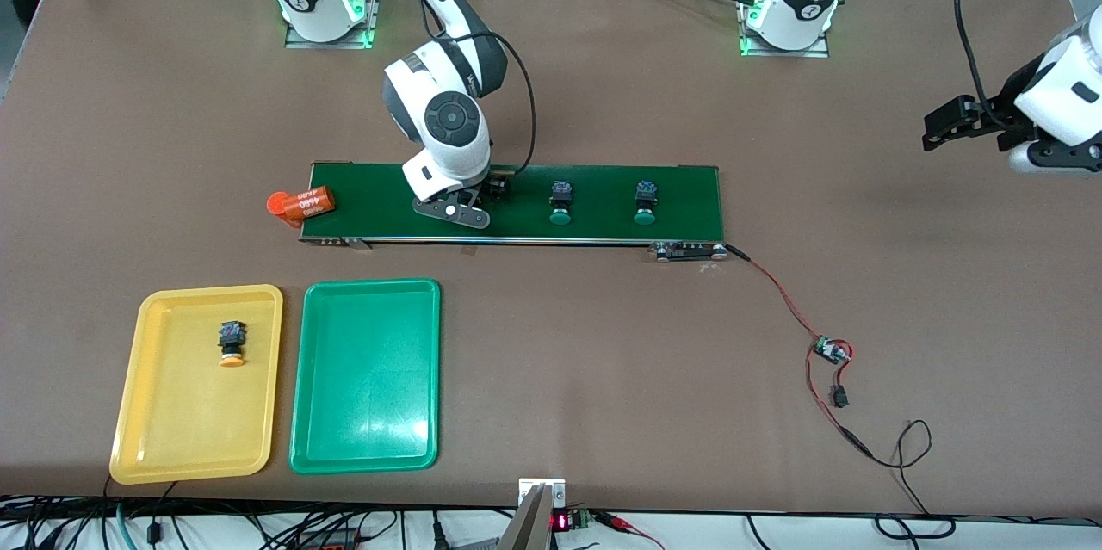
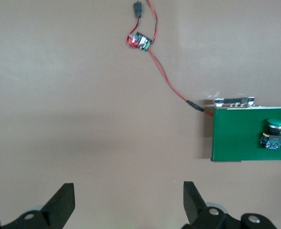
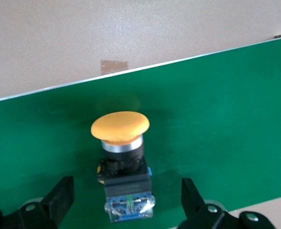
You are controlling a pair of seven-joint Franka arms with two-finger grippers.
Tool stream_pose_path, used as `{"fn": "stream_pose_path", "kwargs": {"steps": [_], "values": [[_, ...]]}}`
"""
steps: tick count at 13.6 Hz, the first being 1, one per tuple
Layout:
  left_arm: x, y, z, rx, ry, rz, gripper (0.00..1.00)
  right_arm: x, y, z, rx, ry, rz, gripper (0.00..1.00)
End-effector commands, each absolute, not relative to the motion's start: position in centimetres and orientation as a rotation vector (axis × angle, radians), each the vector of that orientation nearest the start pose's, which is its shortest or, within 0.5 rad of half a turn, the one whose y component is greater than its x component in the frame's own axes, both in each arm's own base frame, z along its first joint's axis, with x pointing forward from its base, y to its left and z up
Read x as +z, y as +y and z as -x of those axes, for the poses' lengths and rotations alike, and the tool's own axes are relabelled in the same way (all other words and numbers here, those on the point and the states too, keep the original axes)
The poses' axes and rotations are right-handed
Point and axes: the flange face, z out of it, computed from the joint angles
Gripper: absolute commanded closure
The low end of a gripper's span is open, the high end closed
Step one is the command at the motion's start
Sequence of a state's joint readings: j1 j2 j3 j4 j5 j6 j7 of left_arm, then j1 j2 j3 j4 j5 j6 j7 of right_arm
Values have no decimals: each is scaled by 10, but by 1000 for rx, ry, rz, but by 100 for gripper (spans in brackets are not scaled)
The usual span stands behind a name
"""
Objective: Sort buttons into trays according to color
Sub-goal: 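Carry the yellow button to the yellow tray and open the right gripper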
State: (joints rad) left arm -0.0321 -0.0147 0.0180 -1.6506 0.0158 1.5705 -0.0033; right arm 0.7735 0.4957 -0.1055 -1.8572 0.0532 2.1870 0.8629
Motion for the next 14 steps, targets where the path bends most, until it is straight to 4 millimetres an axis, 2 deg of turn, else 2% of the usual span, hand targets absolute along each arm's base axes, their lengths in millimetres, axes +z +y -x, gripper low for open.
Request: {"fn": "stream_pose_path", "kwargs": {"steps": [1, 3, 5, 8, 9, 10, 11, 12, 14], "values": [[602, -18, -559, 100, 84, 3118, 0, 233, 388, -485, 195, 393, 3224, 20], [604, -20, -560, 85, 96, 3108, 0, 236, 385, -489, 192, 406, 3218, 44], [604, -20, -561, 82, 102, 3087, 0, 247, 377, -498, 214, 477, 3172, 59], [605, -25, -560, 79, 117, 3089, 0, 274, 360, -521, 170, 524, 3120, 71], [605, -23, -559, 82, 112, 3090, 0, 283, 353, -533, 140, 536, 3110, 73], [605, -20, -559, 85, 112, 3091, 0, 293, 340, -549, 103, 552, 3097, 78], [605, -19, -559, 85, 116, 3089, 0, 302, 320, -568, 83, 573, 3084, 82], [605, -19, -559, 87, 119, 3089, 0, 303, 287, -588, 65, 579, 3106, 83], [606, -20, -556, 106, 123, 3088, 0, 304, 212, -621, 23, 458, 3180, 83]]}}
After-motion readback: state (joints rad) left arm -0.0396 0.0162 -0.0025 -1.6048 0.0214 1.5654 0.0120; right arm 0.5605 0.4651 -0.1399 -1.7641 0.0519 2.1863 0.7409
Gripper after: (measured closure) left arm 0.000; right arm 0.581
